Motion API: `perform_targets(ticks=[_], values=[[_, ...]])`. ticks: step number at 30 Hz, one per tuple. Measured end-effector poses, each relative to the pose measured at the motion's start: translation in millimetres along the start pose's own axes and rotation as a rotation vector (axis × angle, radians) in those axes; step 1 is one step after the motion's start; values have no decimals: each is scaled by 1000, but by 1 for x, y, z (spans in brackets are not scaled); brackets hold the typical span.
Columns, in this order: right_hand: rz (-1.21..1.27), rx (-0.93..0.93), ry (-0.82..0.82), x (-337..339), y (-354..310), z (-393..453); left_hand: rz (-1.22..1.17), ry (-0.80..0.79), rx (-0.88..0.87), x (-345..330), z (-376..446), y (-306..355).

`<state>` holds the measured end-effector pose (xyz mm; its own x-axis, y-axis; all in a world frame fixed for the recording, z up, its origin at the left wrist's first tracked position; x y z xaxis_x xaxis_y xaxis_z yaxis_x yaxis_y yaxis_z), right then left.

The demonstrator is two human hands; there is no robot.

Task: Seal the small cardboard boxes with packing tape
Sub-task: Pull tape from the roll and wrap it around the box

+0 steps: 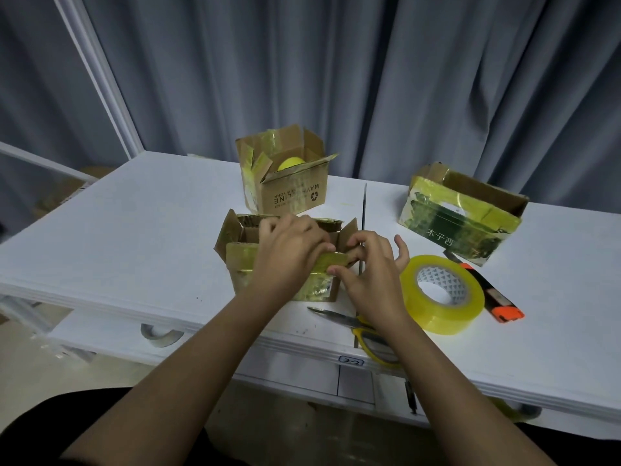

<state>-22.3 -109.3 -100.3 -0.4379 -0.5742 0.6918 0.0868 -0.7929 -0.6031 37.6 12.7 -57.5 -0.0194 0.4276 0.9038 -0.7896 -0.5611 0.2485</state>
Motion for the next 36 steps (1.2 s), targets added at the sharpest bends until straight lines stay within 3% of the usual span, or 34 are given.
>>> perform_targets(ticks=[2, 8, 16, 25, 31, 33, 36], values=[[-4, 1, -3, 0, 0, -1, 72, -50, -38, -4, -3, 1], [-59, 22, -12, 3, -3, -2, 50, -429, -55, -17, -3, -9], [-194, 62, -67, 3, -5, 2, 57, -572, 58, -22, 10, -6], [-388, -118, -497, -8, 0, 31, 167, -415, 37, -23, 4, -5], [-460, -98, -689, -14, 1, 34, 141, -428, 35, -23, -3, -4], [-478, -72, -735, -15, -3, 36, 116, -401, 48, -24, -4, -1], [-470, -27, -673, -14, -9, 35, 137, -334, 110, -23, -8, -2]])
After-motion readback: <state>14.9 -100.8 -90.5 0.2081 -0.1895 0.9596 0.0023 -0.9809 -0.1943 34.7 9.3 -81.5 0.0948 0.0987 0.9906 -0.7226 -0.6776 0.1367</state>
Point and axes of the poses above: each hand's wrist, its own z-axis towards the middle knuckle, its own x-axis out of the back of the hand, y = z × x, the point moved 6 cm from there along z, towards the middle knuckle, and after that the axes turned 15 degrees about -y, right-handed, at the moved point
